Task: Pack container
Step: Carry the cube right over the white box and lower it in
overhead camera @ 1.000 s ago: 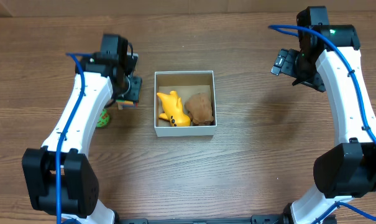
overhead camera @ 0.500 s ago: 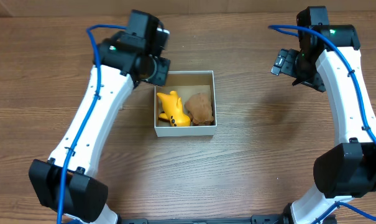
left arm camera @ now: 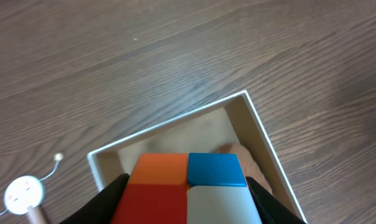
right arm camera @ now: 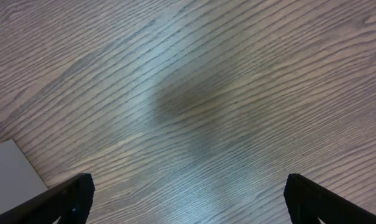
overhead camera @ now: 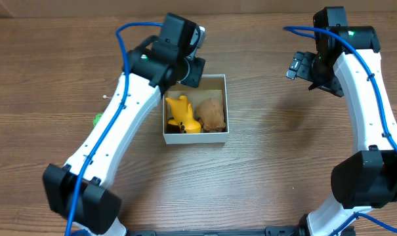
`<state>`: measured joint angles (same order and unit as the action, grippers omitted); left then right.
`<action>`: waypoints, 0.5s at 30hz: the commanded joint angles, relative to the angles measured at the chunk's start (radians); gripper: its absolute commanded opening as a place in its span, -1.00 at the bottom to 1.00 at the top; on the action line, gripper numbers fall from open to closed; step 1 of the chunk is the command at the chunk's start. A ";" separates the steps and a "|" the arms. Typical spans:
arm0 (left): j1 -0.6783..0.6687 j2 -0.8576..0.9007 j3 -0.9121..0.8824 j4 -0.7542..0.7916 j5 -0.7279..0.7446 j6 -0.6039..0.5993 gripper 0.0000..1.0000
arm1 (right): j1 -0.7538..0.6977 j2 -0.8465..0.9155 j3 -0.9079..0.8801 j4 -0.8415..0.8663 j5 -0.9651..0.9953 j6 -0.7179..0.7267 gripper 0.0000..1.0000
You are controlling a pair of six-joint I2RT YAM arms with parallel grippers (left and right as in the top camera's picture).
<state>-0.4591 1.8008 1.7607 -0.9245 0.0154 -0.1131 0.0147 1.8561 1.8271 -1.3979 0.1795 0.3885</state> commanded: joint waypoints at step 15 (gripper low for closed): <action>-0.029 0.292 0.023 -0.001 0.011 -0.045 -0.22 | 0.002 -0.027 0.020 0.005 0.000 0.002 1.00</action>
<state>-0.4850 2.0796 1.7611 -0.9268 0.0189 -0.1406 0.0147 1.8561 1.8271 -1.3983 0.1795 0.3885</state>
